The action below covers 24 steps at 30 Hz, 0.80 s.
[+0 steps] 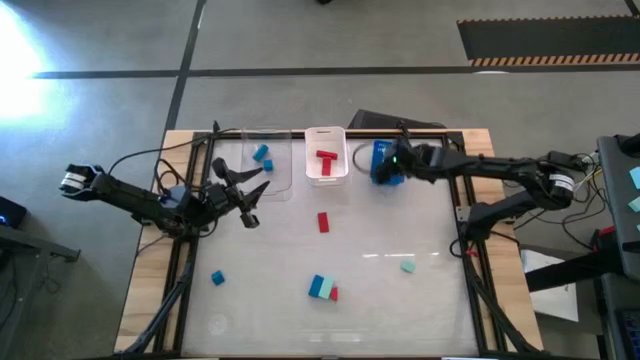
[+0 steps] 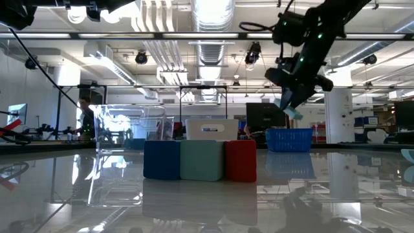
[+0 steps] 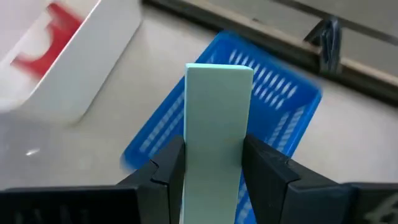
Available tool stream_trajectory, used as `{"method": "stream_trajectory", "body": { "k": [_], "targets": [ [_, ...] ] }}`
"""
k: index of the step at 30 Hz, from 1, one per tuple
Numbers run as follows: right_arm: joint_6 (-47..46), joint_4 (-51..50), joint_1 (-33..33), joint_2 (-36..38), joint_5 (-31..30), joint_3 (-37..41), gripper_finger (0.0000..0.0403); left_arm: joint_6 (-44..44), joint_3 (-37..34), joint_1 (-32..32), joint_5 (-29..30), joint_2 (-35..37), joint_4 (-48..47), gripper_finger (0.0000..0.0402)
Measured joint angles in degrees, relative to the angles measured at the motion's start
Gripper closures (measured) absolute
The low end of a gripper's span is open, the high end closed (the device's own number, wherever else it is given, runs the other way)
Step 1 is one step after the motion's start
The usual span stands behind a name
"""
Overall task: Sort & place blocks by color
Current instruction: Put the top light blue block into the blue bin, then put the top red block into the white bin
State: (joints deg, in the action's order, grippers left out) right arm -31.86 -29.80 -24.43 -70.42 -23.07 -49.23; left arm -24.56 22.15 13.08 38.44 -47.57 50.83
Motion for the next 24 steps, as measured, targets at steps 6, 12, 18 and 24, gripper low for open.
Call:
{"method": "stream_trajectory", "body": {
  "k": [6, 12, 18, 24],
  "targets": [
    [2.9, 3.5, -8.0, -2.5, 4.9, 0.0, 0.0258, -1.3, 0.0, 0.0, 0.0, 0.0, 0.7, 0.0254],
    [3.9, 3.6, -8.6, -2.5, 5.1, 0.0, 0.0223, -1.8, 0.0, 0.0, 0.0, 0.0, 1.1, 0.0254],
    [2.9, 3.6, -7.6, -0.7, 6.4, 0.0, 0.0228, -1.9, 0.0, 0.0, 0.0, 0.0, 1.4, 0.0254],
    [-1.2, 6.6, -1.7, 0.9, 9.7, 0.0, 0.0239, -1.9, 0.1, 0.0, 0.0, 0.0, 1.6, 0.0254]
  ]
}}
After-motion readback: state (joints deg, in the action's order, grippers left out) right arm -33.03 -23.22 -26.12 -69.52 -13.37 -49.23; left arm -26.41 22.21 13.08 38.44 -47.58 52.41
